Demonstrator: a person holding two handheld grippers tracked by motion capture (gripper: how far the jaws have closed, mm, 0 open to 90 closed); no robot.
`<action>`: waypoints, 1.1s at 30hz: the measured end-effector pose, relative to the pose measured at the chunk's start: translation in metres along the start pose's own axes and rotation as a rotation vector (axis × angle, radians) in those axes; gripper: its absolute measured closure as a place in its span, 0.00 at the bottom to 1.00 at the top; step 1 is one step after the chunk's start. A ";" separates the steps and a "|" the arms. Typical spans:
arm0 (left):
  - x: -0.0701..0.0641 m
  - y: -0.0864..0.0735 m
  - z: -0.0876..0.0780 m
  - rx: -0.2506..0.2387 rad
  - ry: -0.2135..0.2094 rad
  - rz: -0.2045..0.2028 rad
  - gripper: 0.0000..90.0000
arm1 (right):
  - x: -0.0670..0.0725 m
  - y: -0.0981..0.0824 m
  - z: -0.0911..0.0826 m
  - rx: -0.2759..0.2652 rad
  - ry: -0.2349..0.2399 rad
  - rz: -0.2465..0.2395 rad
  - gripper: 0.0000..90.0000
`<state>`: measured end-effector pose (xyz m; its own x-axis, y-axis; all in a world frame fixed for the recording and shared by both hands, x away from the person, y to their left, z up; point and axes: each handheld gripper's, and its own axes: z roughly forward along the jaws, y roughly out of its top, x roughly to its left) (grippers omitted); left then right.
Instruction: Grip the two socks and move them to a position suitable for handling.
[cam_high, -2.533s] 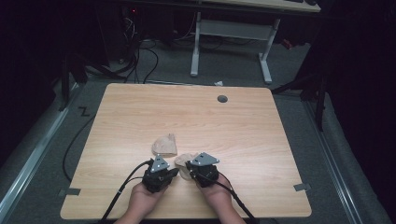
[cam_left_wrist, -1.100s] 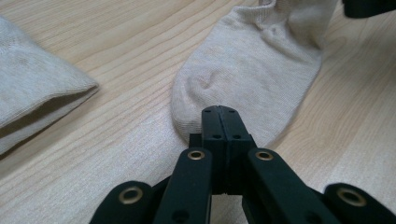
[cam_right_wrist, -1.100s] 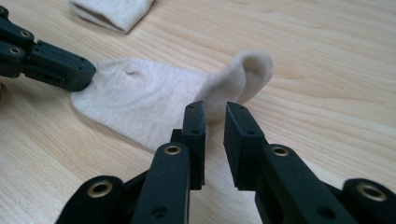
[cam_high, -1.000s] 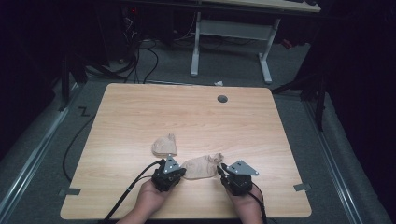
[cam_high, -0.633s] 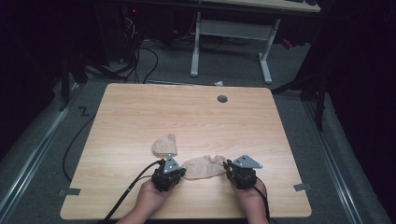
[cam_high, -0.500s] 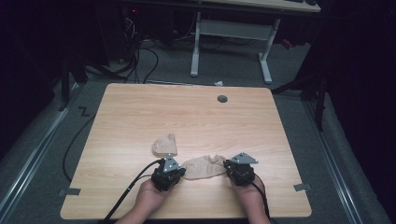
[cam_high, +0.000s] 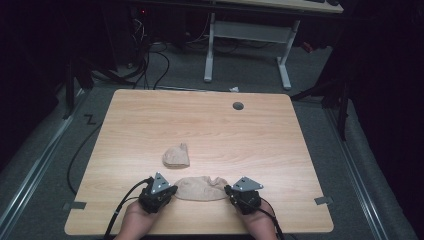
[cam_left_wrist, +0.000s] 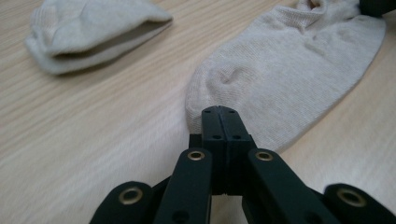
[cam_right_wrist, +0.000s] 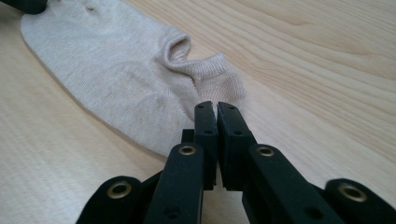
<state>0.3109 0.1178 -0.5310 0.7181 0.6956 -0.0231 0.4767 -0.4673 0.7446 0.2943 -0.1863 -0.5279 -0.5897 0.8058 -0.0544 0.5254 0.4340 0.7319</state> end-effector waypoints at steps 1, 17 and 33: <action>0.000 -0.003 -0.003 -0.001 0.005 0.000 1.00 | 0.002 0.000 0.000 -0.001 0.004 -0.006 0.98; 0.047 0.017 -0.009 -0.072 0.056 -0.186 0.88 | -0.005 -0.002 -0.013 -0.090 -0.013 0.023 0.95; 0.083 0.046 0.035 -0.059 0.161 -0.236 0.99 | -0.006 -0.004 -0.013 -0.091 -0.007 0.021 0.93</action>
<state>0.4102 0.1346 -0.5224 0.4991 0.8610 -0.0974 0.5871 -0.2533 0.7689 0.2881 -0.1980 -0.5216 -0.5749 0.8171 -0.0433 0.4794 0.3793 0.7914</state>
